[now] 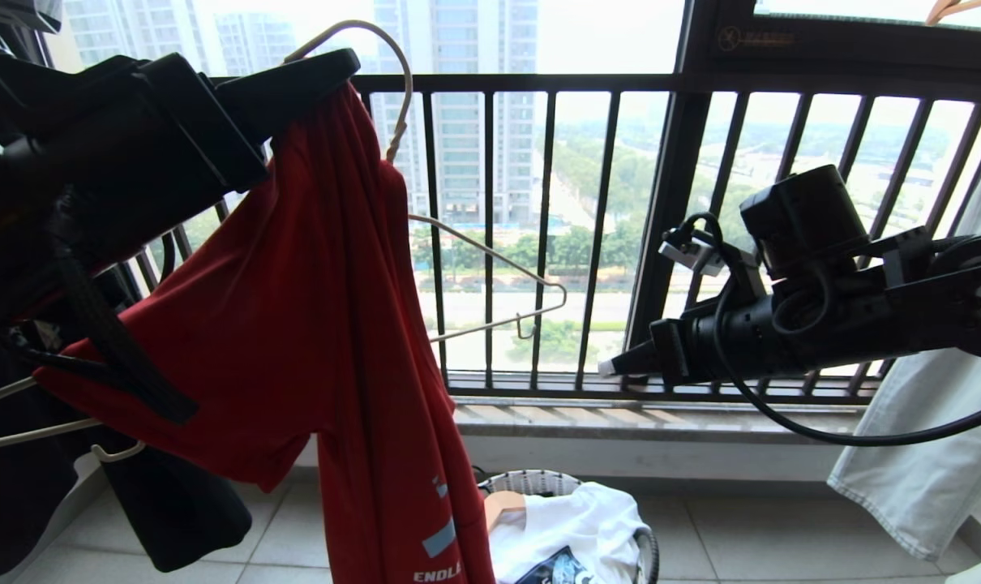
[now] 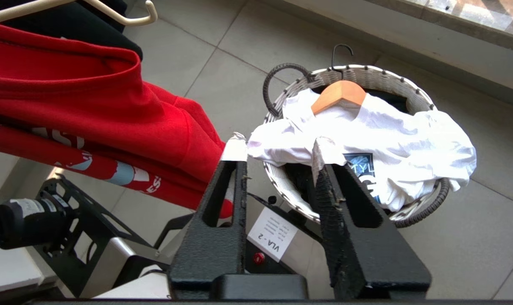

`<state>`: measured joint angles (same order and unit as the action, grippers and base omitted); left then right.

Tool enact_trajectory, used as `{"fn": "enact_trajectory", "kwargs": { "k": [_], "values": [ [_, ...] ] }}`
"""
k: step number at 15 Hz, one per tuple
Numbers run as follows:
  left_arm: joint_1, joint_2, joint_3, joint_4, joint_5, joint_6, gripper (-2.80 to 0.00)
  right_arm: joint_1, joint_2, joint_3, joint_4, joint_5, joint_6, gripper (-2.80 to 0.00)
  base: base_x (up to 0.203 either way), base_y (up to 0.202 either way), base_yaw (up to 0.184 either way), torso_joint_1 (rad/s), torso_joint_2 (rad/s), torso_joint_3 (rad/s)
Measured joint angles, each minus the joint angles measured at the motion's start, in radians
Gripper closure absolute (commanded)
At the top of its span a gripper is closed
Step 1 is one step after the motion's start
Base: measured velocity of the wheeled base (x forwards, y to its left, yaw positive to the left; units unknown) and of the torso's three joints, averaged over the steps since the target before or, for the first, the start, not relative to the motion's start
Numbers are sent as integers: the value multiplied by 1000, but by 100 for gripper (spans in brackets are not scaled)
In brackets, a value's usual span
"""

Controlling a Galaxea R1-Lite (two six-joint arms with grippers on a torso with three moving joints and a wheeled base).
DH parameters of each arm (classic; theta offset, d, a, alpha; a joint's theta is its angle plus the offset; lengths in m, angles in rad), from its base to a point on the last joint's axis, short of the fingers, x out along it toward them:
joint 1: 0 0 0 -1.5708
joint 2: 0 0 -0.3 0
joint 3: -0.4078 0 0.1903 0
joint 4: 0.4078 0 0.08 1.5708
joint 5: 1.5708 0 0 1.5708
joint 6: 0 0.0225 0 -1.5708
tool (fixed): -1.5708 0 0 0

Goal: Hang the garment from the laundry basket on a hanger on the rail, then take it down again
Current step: Hang the clothes on the clothes rack

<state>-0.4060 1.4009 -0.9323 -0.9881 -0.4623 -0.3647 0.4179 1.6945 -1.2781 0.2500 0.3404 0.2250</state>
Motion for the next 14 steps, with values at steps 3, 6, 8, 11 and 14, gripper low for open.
{"fn": "enact_trajectory", "kwargs": {
  "k": [3,6,8,11,14],
  "values": [
    [0,-4,2,0,-2,-5,0,-33,-48,-34,-3,71,-32,0,0,0,0,0,0,0],
    [0,-7,3,0,-3,-16,0,-46,-62,-136,6,127,-67,0,0,0,0,0,0,0],
    [-1,-10,4,1,-6,-23,0,-46,-55,-220,43,177,-108,-280,0,0,0,0,0,0],
    [-2,-14,5,2,-8,-30,0,-47,-20,-345,172,225,-223,-280,0,0,0,0,0,0],
    [-5,-16,7,3,-11,-30,0,-47,20,-417,204,290,-391,-280,0,0,0,0,0,0]
  ]
}}
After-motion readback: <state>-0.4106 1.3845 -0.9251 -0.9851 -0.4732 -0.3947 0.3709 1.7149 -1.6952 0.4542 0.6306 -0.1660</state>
